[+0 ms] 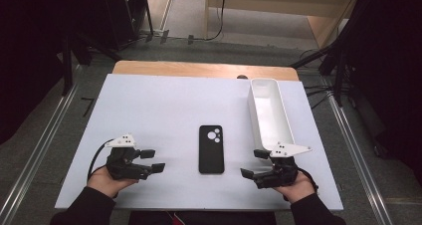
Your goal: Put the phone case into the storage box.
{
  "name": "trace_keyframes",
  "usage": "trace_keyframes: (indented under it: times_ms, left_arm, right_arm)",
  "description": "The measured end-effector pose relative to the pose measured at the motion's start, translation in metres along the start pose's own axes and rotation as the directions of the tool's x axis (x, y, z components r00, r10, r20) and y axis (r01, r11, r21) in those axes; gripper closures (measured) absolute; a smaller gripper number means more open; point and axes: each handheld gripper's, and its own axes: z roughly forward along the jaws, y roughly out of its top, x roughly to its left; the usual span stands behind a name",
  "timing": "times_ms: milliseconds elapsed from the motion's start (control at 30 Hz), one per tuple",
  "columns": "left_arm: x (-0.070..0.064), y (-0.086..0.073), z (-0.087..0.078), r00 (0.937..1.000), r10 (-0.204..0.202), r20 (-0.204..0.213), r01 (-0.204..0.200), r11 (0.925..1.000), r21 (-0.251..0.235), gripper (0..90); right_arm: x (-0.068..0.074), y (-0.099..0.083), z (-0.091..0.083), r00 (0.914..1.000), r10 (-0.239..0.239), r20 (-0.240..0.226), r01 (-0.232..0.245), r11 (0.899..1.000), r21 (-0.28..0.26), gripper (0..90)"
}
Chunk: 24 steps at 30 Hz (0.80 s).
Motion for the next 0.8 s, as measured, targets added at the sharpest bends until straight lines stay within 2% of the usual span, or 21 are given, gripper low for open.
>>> trace_keyframes:
  times_ms: [200, 333, 400, 500, 600, 733, 800]
  left_arm:
    - [-0.001, 0.005, 0.002, 1.0, -0.002, 0.008, 0.002, 1.0, 0.004, 28.0]
    - [-0.002, 0.007, 0.003, 0.9997, 0.021, 0.012, -0.022, 0.9998, 0.004, 28.0]
    - [-0.002, 0.009, 0.003, 0.9997, 0.019, 0.015, -0.019, 0.9998, 0.006, 28.4]
    - [-0.005, 0.01, 0.004, 0.9988, 0.047, 0.011, -0.047, 0.9989, -0.008, 28.6]
    - [-0.006, 0.012, 0.006, 0.9988, 0.046, 0.016, -0.045, 0.9989, -0.008, 28.5]
    - [-0.007, 0.015, 0.01, 0.9979, 0.063, 0.018, -0.063, 0.998, 0.006, 28.5]
    - [-0.007, 0.016, 0.012, 0.9982, 0.056, 0.022, -0.056, 0.9984, 0.004, 28.4]
  right_arm:
    - [-0.001, 0.0, 0.0, 1.0, 0.003, -0.002, -0.003, 1.0, 0.003, 13.1]
    - [-0.001, 0.0, 0.001, 1.0, 0.003, -0.004, -0.003, 1.0, 0.002, 13.1]
    - [-0.001, 0.0, 0.0, 1.0, 0.001, 0.0, -0.001, 1.0, 0.002, 13.1]
    - [0.0, 0.0, 0.0, 1.0, -0.001, 0.001, 0.001, 1.0, 0.003, 13.1]
    - [0.0, -0.001, 0.001, 1.0, -0.003, -0.008, 0.003, 1.0, 0.009, 13.2]
    - [0.001, 0.0, 0.001, 1.0, -0.006, -0.004, 0.006, 1.0, 0.011, 13.1]
    - [0.001, 0.0, 0.001, 1.0, -0.006, -0.003, 0.006, 1.0, 0.013, 13.1]
